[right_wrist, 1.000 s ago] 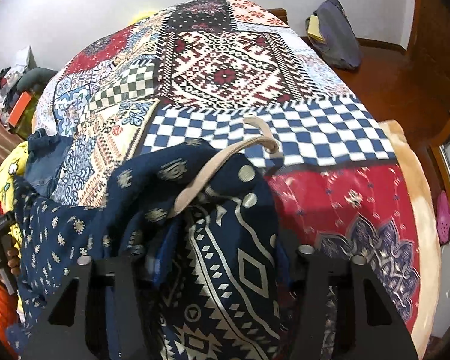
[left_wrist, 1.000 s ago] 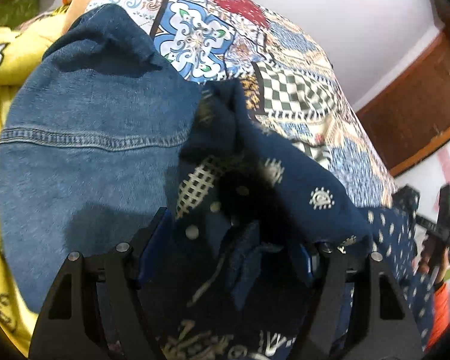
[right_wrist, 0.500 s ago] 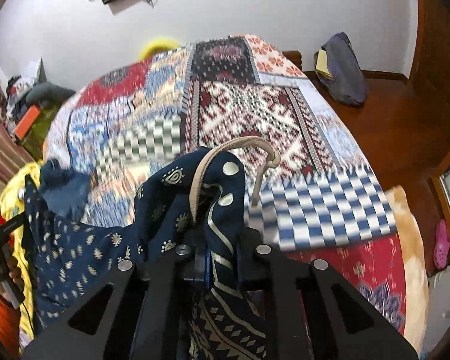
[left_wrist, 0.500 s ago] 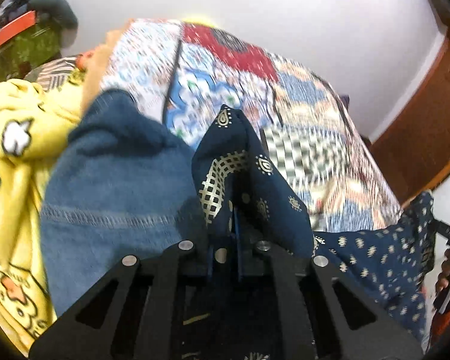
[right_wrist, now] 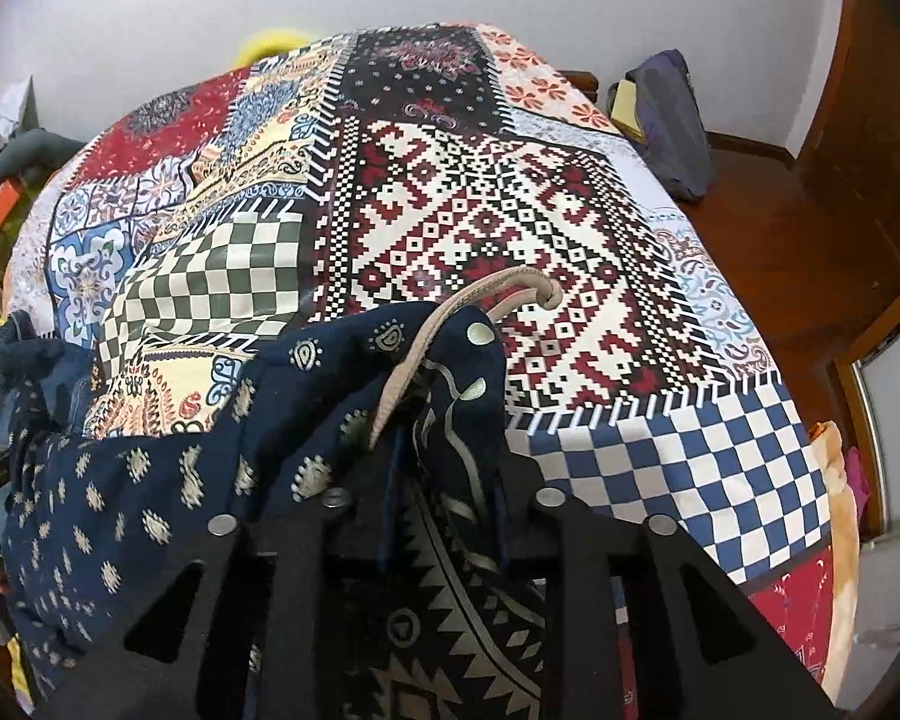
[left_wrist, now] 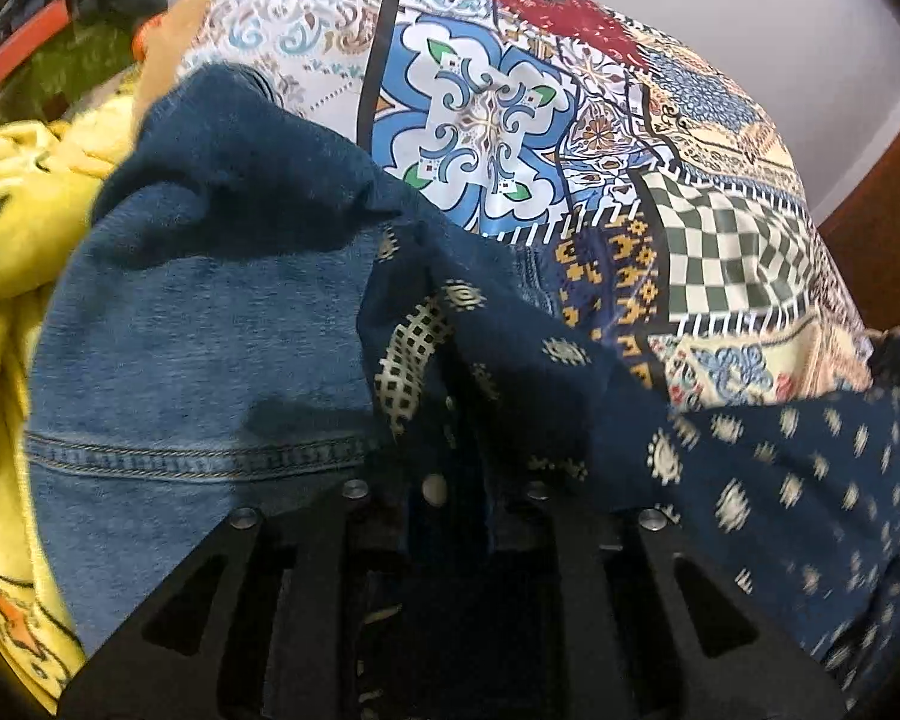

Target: Fold large clothes

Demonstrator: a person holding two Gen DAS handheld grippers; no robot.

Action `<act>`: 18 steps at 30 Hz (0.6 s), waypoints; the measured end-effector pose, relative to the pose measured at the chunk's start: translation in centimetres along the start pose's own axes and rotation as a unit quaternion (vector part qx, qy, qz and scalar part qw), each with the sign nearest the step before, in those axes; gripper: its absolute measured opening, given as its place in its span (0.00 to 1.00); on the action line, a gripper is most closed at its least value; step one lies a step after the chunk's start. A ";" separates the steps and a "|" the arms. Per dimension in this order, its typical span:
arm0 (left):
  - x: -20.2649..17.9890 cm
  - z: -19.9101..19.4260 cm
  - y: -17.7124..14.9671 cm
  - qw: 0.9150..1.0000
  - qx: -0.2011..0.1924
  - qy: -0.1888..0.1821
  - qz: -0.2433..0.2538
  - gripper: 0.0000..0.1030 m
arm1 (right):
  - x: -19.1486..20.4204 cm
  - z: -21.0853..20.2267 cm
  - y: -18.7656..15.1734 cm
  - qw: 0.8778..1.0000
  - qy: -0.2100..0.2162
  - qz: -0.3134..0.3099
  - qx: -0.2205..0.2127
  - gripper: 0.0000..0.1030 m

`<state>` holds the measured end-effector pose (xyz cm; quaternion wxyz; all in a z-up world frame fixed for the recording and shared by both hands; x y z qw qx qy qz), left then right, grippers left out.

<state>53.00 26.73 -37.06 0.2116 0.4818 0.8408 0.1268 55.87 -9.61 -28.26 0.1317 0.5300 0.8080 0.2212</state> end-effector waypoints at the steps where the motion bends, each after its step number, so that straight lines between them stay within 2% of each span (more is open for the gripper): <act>1: 0.1 -0.3 -0.2 1.000 0.001 0.005 0.006 0.21 | -0.5 -0.5 -0.5 1.000 -0.004 0.008 0.001 0.27; 4: 0.2 -2.0 -1.4 0.999 0.000 0.017 0.038 0.25 | -1.4 -2.2 -1.7 1.000 0.012 0.026 0.005 0.27; 7: -0.3 -4.8 -3.0 0.996 -0.013 0.034 0.081 0.33 | -1.6 -4.8 -3.2 0.999 0.025 0.025 0.006 0.27; 11: -1.2 -8.2 -4.9 0.993 -0.025 0.032 0.110 0.38 | -0.8 -8.2 -5.3 0.999 0.032 0.010 0.008 0.30; 14: -2.7 -11.3 -6.7 0.992 -0.034 0.000 0.122 0.48 | 1.2 -10.7 -6.9 0.998 0.060 -0.005 0.002 0.34; 16: -4.2 -12.6 -7.8 0.991 -0.036 -0.022 0.131 0.54 | 2.5 -11.6 -7.7 0.997 0.071 -0.019 0.001 0.43; 18: -5.8 -13.8 -9.4 0.988 -0.034 -0.045 0.143 0.60 | 4.3 -12.5 -8.9 0.996 0.084 -0.038 0.004 0.60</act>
Point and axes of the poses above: each gripper's, at about its wrist camera, not at the fingertips, and z roughly the way its jaws point, x to its left, y to its top, the point moved 7 cm from there along z, roughly the way its jaws point, and after that the axes turned 11 degrees about -z, right-handed, at the moved point
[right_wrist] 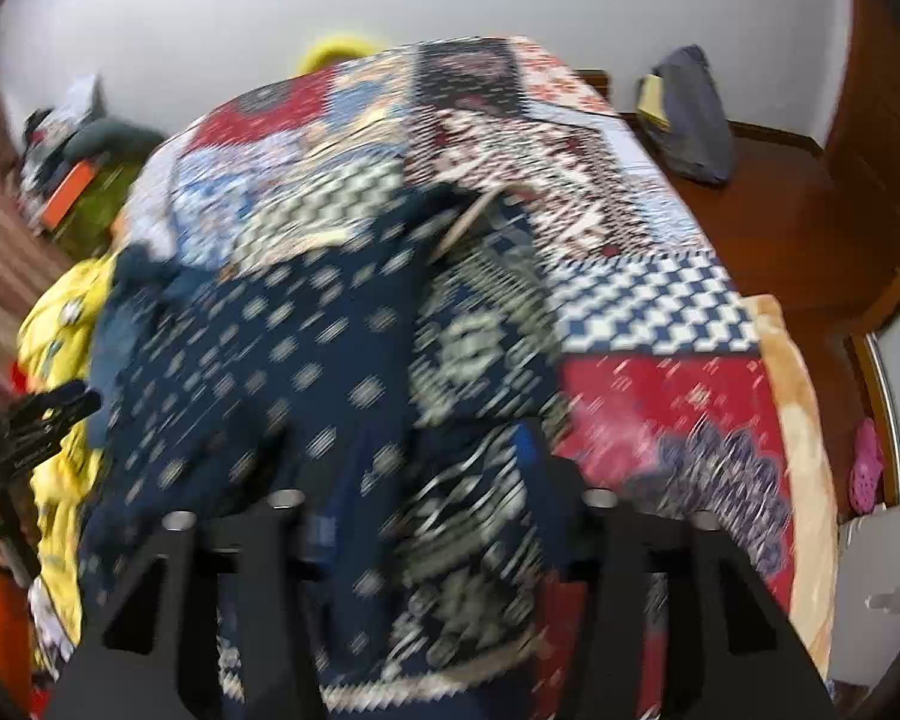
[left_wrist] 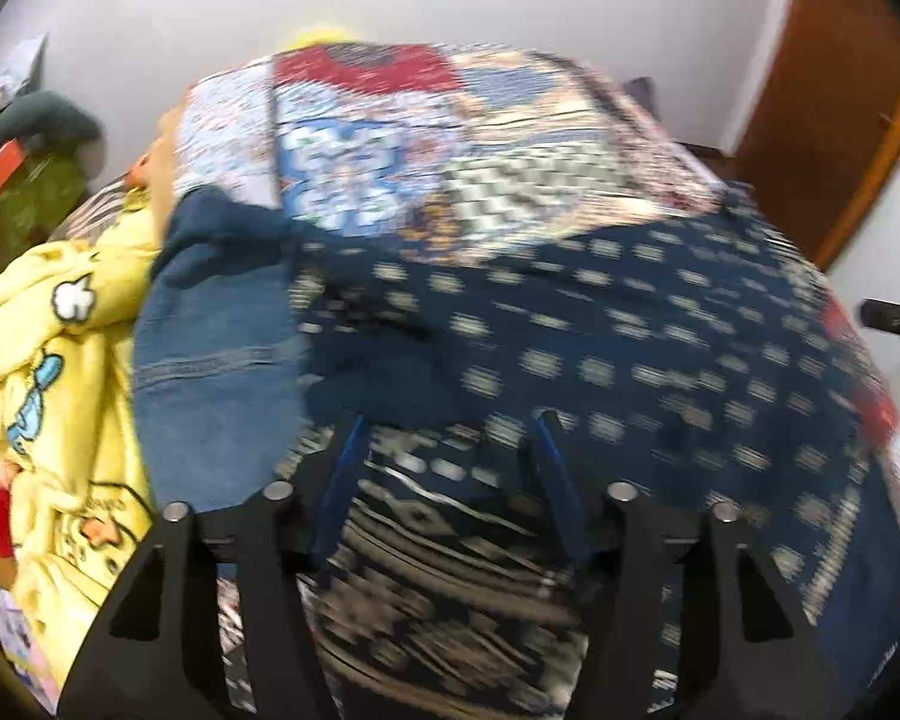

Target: Fold large clothes

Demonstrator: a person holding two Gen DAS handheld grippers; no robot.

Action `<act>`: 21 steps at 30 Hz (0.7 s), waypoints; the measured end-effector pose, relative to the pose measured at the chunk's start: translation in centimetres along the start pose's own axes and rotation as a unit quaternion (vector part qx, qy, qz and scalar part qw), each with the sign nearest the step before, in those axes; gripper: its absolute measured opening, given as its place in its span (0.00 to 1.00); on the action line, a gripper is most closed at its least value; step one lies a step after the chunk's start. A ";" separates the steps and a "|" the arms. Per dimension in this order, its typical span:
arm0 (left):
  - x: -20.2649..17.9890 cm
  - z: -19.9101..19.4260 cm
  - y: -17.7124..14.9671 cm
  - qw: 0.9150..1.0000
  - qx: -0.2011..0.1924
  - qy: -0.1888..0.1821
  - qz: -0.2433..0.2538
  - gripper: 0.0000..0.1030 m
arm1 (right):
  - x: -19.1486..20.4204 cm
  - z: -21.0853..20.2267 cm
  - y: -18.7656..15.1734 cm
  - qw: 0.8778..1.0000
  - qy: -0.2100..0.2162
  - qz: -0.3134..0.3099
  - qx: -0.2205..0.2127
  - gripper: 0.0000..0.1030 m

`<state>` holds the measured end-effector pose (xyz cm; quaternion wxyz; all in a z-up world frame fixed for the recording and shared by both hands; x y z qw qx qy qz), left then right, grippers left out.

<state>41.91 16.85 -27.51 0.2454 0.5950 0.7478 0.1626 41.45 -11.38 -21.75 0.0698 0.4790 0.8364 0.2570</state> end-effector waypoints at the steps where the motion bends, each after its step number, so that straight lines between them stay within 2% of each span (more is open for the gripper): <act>1: -1.2 -0.3 -0.8 1.000 0.008 -0.014 0.007 0.63 | 0.8 0.0 -0.6 1.000 0.005 -0.009 0.006 0.61; 5: -4.3 -0.3 -3.9 0.998 0.044 -0.043 0.026 0.65 | 3.6 1.1 -3.6 0.998 0.015 -0.040 0.050 0.64; 7: -4.8 0.0 -5.4 0.997 0.055 -0.030 0.038 0.65 | 4.4 1.9 -5.2 0.996 0.009 -0.054 0.073 0.64; 9: -4.6 0.5 -7.1 0.997 0.064 -0.001 0.050 0.65 | 4.8 2.5 -6.9 0.994 -0.002 -0.066 0.092 0.64; 12: -3.5 0.9 -8.8 0.996 0.073 0.017 0.040 0.65 | 4.9 2.6 -8.5 0.991 -0.015 -0.077 0.107 0.64; 16: -1.4 -0.3 -9.8 0.998 0.067 0.011 0.002 0.67 | 4.6 0.9 -9.6 0.987 -0.064 -0.108 0.102 0.64; 21: 1.4 -2.7 -11.0 0.997 0.058 0.056 0.012 0.67 | 4.6 -2.6 -10.7 0.985 -0.090 -0.126 0.076 0.64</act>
Point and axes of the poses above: each gripper's, at about its wrist camera, not at the fingertips, and z roughly the way its jaws point, x to its left, y to its top, the point moved 7 cm from there along z, roughly the way its jaws point, and after that the axes turned 11 degrees about -z, right-handed, at the moved point
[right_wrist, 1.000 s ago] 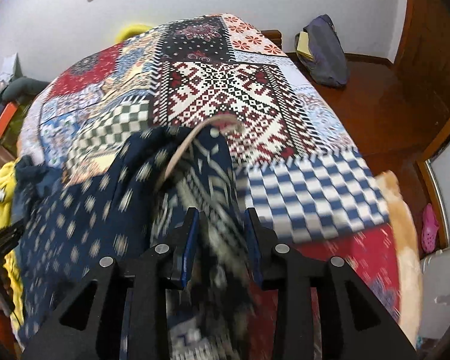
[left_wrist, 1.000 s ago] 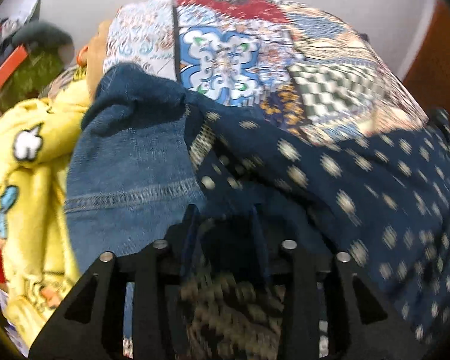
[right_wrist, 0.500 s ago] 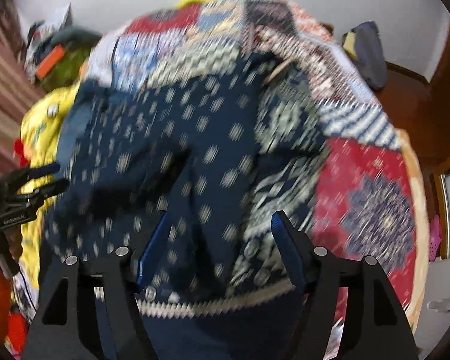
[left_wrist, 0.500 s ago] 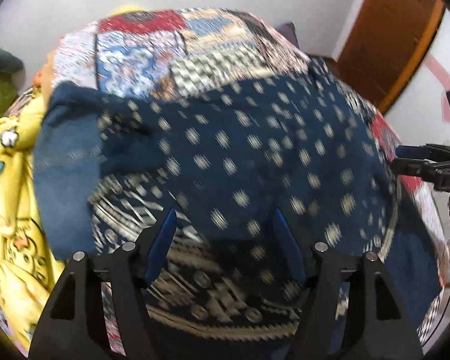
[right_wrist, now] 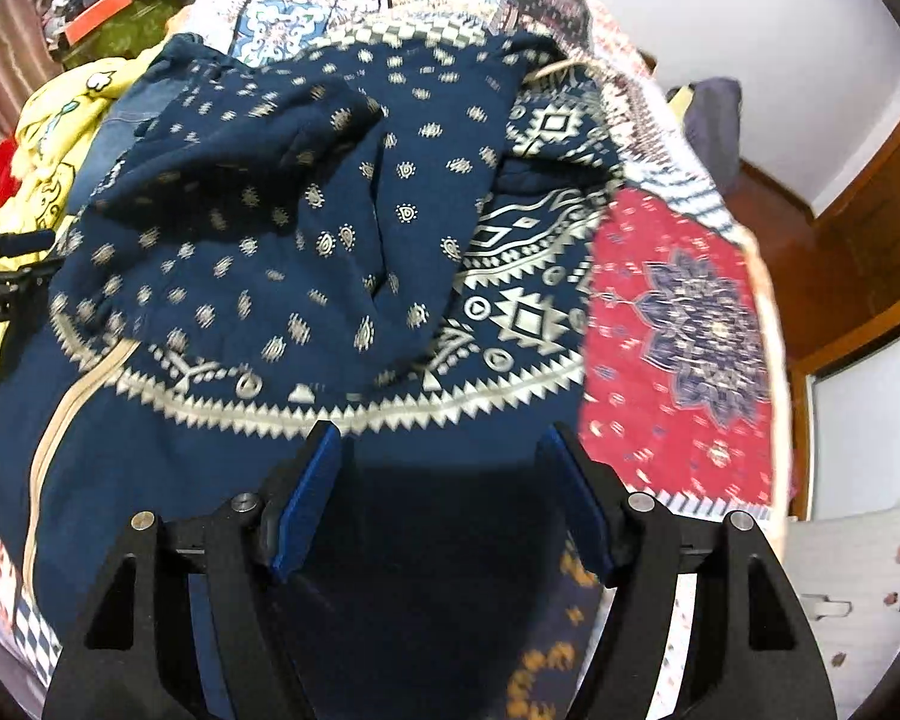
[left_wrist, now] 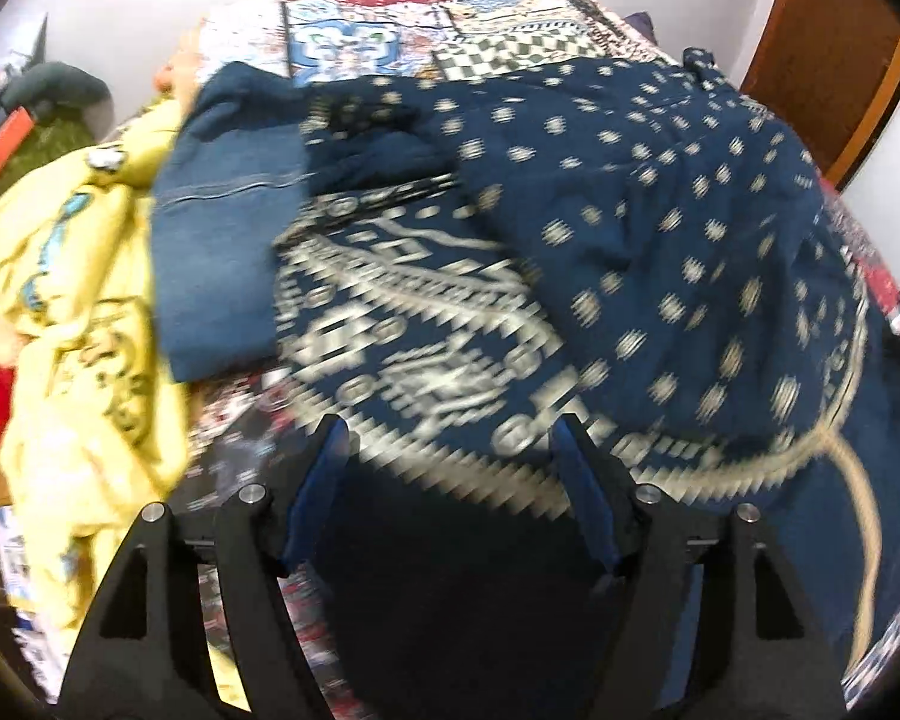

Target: Fold large clothes

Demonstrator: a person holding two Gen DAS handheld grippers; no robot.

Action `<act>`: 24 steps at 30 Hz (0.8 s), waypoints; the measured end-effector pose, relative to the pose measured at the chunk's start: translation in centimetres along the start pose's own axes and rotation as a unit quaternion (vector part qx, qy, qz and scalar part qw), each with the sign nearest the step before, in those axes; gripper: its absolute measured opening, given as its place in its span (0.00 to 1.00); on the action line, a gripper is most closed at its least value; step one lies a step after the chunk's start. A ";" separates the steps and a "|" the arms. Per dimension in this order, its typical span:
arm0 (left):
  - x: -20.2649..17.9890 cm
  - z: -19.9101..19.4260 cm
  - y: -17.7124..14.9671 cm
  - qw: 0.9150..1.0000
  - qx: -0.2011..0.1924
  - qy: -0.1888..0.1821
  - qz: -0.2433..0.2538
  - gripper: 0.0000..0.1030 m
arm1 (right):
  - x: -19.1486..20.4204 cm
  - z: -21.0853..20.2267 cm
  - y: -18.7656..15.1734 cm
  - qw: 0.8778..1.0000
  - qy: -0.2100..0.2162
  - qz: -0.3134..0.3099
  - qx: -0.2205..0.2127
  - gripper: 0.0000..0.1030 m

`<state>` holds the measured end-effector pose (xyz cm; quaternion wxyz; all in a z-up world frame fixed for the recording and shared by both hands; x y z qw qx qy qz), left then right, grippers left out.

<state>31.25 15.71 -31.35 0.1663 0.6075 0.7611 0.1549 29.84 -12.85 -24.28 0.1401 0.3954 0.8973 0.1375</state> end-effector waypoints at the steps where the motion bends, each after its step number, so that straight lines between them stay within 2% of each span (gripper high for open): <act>1: 0.4 -0.4 -0.2 1.000 -0.002 0.006 0.003 0.67 | -0.1 -0.5 -0.2 1.000 -0.004 0.002 -0.005 0.64; 6: 2.9 -4.3 -1.1 0.999 -0.028 0.024 0.011 0.67 | -0.3 -3.1 -1.7 0.999 -0.022 0.014 -0.027 0.64; 11: 4.3 -6.6 -3.6 1.000 -0.024 -0.004 -0.011 0.67 | -0.9 -3.7 -4.4 0.997 0.005 0.067 -0.036 0.64; 14: 4.4 -6.3 -5.5 0.999 -0.006 -0.038 -0.037 0.67 | -0.5 -3.5 -6.1 0.995 0.024 0.095 -0.030 0.64; 19: 4.3 -4.2 -9.1 0.990 0.061 -0.091 -0.089 0.67 | -0.6 -1.9 -9.6 0.984 0.082 0.157 -0.007 0.64; 24: 3.7 -2.5 -11.7 0.979 0.094 -0.130 -0.127 0.67 | 0.0 -2.4 -10.3 0.975 0.130 0.178 -0.030 0.64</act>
Point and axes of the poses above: each gripper's, at about its wrist camera, not at the fingertips, and z roughly the way its jaws point, x to its left, y to its top, the point moved 7 cm from there along z, roughly the way its jaws point, and after that the axes turned 11 degrees about -z, right-handed, at the moved point
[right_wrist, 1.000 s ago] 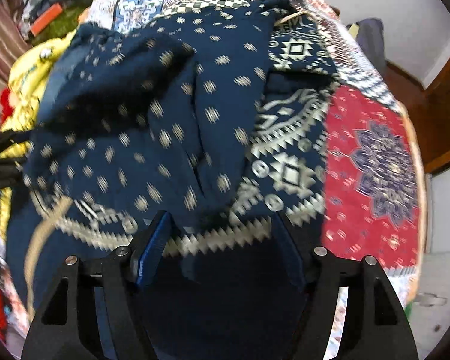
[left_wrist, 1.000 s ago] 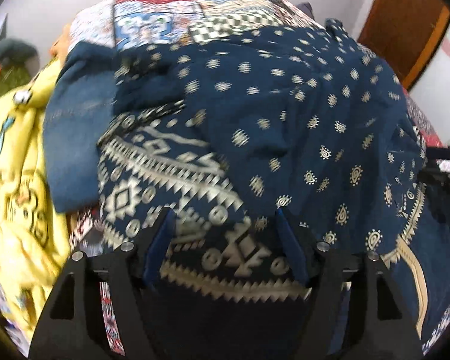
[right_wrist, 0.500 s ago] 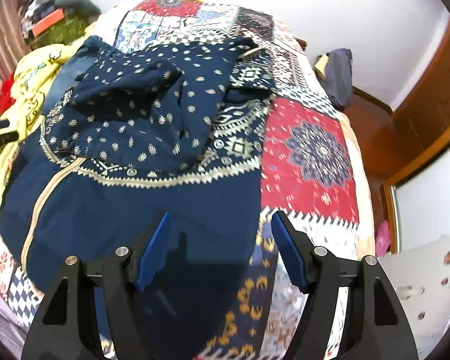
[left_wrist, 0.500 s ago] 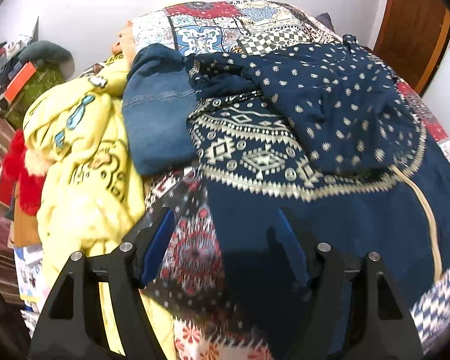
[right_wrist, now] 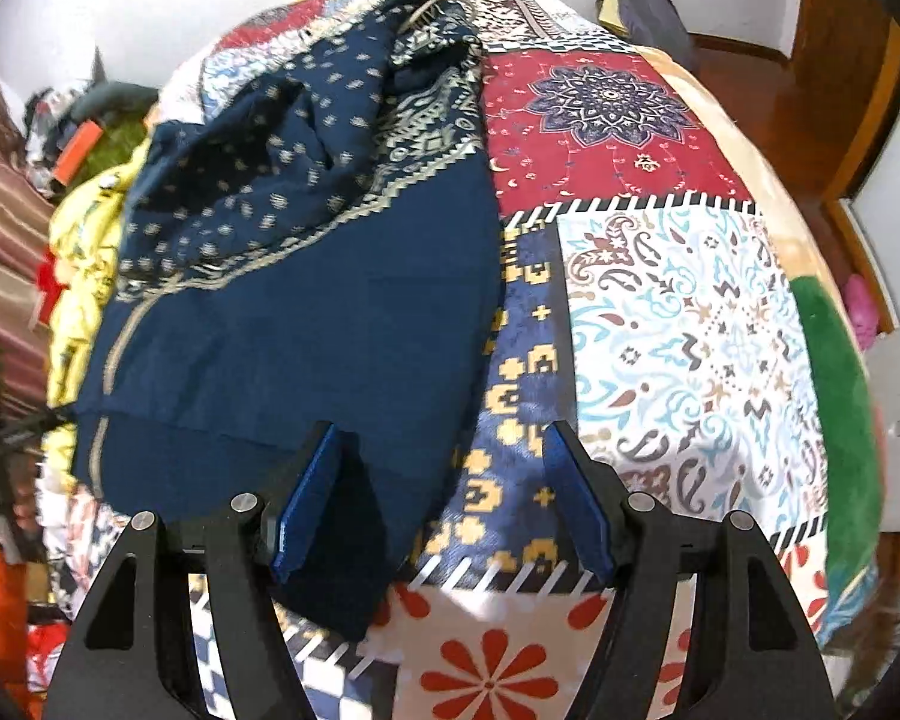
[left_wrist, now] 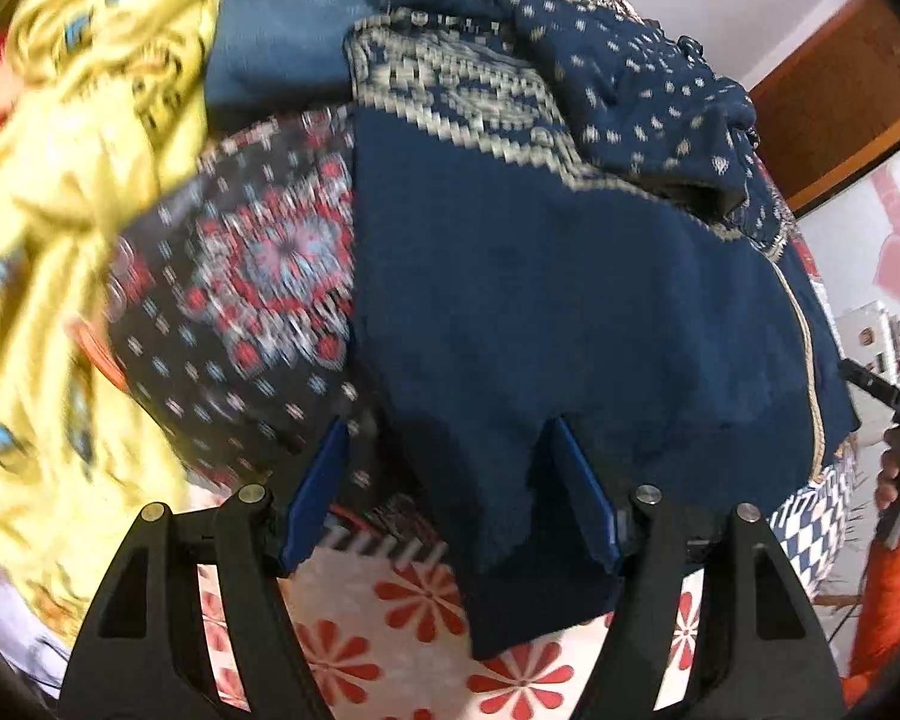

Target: Fold large clothes

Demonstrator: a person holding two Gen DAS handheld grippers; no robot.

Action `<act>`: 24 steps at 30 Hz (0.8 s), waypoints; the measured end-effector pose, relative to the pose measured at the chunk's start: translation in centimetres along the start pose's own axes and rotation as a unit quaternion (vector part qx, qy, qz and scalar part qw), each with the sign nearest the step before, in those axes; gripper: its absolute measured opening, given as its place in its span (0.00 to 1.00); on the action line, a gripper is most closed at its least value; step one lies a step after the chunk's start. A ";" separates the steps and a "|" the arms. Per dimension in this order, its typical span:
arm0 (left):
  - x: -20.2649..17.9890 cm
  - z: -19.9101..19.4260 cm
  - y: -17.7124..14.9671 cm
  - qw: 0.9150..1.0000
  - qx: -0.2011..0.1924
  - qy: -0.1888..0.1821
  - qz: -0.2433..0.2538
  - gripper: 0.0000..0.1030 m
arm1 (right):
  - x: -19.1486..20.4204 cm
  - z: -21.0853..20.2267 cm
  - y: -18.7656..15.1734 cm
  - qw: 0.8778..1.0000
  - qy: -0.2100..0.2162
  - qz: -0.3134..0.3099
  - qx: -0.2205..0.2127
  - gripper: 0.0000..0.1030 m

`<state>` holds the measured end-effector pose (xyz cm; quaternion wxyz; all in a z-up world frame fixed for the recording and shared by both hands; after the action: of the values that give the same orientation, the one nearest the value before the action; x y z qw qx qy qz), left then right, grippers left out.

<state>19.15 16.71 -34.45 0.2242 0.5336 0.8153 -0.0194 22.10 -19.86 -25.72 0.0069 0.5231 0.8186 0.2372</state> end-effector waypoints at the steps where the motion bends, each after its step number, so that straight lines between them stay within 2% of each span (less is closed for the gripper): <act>1: 0.0 0.1 -0.2 1.000 -0.001 -0.005 -0.005 0.67 | 0.3 0.1 0.0 1.000 0.011 -0.002 -0.002 0.64; 5: -0.4 1.1 -0.6 0.999 -0.007 -0.028 -0.025 0.66 | 1.5 0.9 0.1 1.000 0.017 -0.016 -0.010 0.64; 6: -0.5 1.2 -0.6 0.999 -0.005 -0.036 -0.031 0.61 | 1.8 1.1 0.3 1.000 0.019 -0.019 -0.012 0.60; 8: -0.8 1.3 -0.6 0.996 0.008 -0.074 -0.048 0.44 | 2.5 1.5 0.7 0.999 0.022 -0.026 -0.015 0.52; 9: -0.8 1.3 -0.6 0.995 0.009 -0.082 -0.052 0.43 | 2.7 1.6 0.8 0.999 0.021 -0.030 -0.019 0.48; 10: -0.9 1.3 -0.6 0.995 0.007 -0.084 -0.051 0.37 | 2.8 1.7 1.0 0.999 0.022 -0.031 -0.021 0.43; 11: -1.2 1.1 -0.6 0.995 0.002 -0.085 -0.044 0.27 | 3.0 1.9 1.2 0.999 0.028 -0.031 -0.021 0.34; 12: -1.3 1.0 -0.6 0.996 -0.003 -0.082 -0.037 0.22 | 3.1 2.1 1.5 0.999 0.034 -0.029 -0.022 0.26; 15: -2.2 -0.2 -0.3 0.997 -0.029 -0.072 -0.009 0.10 | 3.7 2.2 2.5 0.998 0.038 -0.037 -0.027 0.15; 20: -4.9 -4.0 2.0 0.992 -0.084 -0.089 0.020 0.08 | 4.5 0.8 5.0 0.996 0.037 -0.060 -0.063 0.13; 24: -6.5 -6.7 4.8 0.987 -0.117 -0.108 0.031 0.08 | 4.8 -1.4 8.5 0.991 0.043 -0.066 -0.108 0.12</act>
<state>23.21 14.95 -24.92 0.3719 0.5234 0.7662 0.0258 26.80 -13.35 -20.02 0.0433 0.4531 0.8207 0.3453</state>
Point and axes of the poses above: each gripper's, at about its wrist camera, not at the fingertips, and z roughly the way its jaws point, x to its left, y to its top, the point moved 7 cm from there along z, roughly the way its jaws point, and after that the axes turned 11 degrees about -z, right-handed, at the moved point
